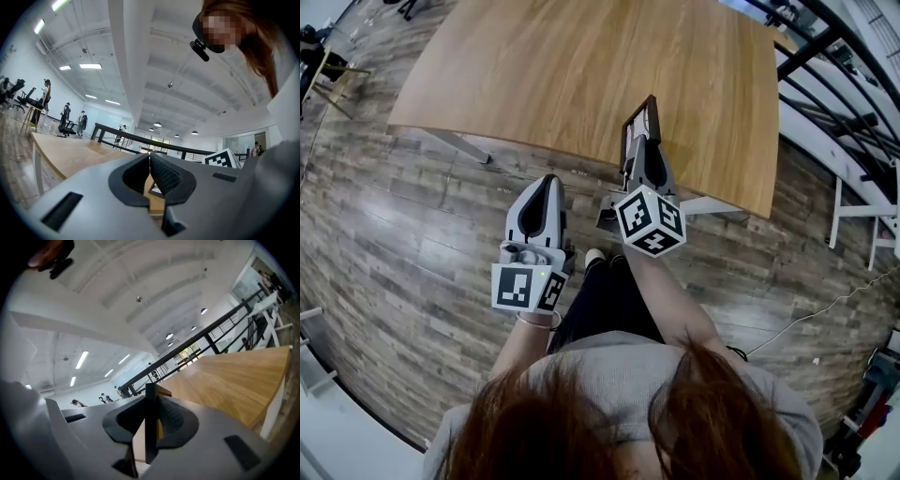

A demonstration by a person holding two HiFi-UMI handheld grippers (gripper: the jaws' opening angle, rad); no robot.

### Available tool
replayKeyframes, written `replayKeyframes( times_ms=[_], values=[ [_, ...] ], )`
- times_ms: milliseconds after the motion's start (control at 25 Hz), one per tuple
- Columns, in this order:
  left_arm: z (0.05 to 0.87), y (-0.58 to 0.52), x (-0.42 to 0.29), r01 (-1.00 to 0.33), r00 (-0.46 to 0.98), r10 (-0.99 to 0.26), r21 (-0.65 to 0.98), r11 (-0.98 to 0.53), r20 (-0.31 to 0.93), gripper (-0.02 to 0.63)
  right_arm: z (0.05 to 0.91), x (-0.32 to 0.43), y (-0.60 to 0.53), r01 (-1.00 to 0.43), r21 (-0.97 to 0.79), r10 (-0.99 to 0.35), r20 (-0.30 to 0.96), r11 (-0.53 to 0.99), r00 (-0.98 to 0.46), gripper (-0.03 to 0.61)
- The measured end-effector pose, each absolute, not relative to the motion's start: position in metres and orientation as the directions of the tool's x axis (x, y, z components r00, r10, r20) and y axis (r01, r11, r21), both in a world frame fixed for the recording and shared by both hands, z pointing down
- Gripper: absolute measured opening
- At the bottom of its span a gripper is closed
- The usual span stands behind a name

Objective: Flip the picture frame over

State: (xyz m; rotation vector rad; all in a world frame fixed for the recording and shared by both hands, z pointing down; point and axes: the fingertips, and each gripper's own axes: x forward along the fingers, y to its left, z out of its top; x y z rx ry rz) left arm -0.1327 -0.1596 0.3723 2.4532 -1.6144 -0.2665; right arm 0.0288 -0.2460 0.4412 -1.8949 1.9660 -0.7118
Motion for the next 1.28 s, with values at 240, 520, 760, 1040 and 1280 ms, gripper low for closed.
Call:
replayKeyframes(
  times_ms=[240, 520, 760, 1040, 1280],
  values=[
    [0.377, -0.162, -0.12, -0.875, 0.42, -0.907, 0.255, -0.412, -0.025, 0.008, 0.463, 0.06, -0.235, -0.521, -0.848, -0.993, 0.117, -0.095, -0.009, 0.091],
    [0.385, -0.163, -0.109, -0.87, 0.448, -0.894, 0.237, -0.432, 0.012, 0.008, 0.509, 0.076, -0.214, -0.319, -0.92, -0.974, 0.222, -0.227, 0.054, 0.091],
    [0.39, -0.162, -0.104, -0.867, 0.464, -0.885, 0.221, -0.446, 0.037, 0.008, 0.543, 0.065, -0.205, -0.165, -0.941, -0.955, 0.293, -0.295, 0.039, 0.091],
    [0.393, -0.161, -0.102, -0.867, 0.472, -0.88, 0.21, -0.452, 0.056, 0.008, 0.569, 0.043, -0.204, 0.036, -0.939, -0.939, 0.344, -0.343, 0.016, 0.091],
    [0.402, -0.166, -0.102, -0.868, 0.474, -0.877, 0.21, -0.45, 0.078, 0.008, 0.575, 0.035, -0.214, 0.059, -0.939, -0.941, 0.339, -0.339, 0.004, 0.091]
  ],
)
